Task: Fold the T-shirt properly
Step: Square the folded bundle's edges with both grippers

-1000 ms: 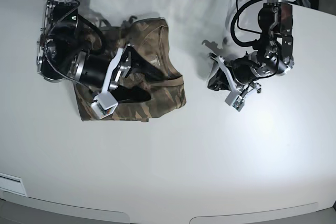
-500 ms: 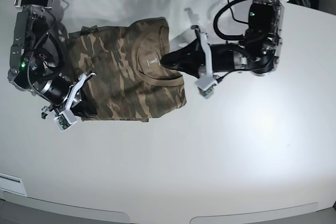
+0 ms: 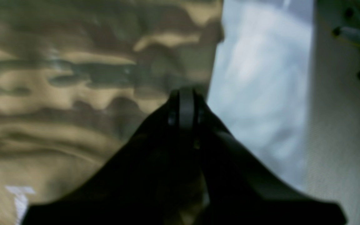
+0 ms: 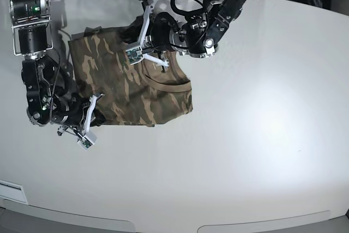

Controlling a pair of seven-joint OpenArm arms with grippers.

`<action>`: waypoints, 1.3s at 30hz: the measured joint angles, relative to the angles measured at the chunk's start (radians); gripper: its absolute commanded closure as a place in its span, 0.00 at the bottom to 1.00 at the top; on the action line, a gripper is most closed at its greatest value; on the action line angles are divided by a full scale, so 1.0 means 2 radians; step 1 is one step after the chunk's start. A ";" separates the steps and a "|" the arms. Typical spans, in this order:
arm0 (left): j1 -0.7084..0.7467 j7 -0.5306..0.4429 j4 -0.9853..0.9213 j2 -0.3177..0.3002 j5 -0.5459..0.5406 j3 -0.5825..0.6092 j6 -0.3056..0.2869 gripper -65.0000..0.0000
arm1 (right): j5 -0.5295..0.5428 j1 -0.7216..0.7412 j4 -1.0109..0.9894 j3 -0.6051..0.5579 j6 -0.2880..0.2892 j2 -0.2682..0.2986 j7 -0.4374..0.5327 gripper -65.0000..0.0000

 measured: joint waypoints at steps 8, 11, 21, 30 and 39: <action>-0.079 -0.117 -0.113 -0.055 -0.031 0.001 -0.012 1.00 | 0.000 -0.064 0.074 0.004 -0.046 0.035 -0.013 1.00; -0.114 -0.156 -0.164 -0.061 -0.029 0.000 -0.017 1.00 | -0.006 -0.108 0.132 0.012 -0.062 0.042 -0.024 1.00; -0.190 -0.384 -0.309 -0.065 0.104 0.000 -0.009 1.00 | 0.001 -0.265 0.261 0.098 -0.121 0.015 -0.031 1.00; -0.227 -0.352 -0.316 -0.063 0.123 0.000 -0.009 1.00 | 0.006 -0.340 0.294 0.199 -0.123 -0.072 -0.025 1.00; -0.266 -0.110 -0.239 -0.072 0.040 -0.009 0.010 1.00 | 0.032 -0.352 0.386 0.228 -0.069 -0.095 -0.015 1.00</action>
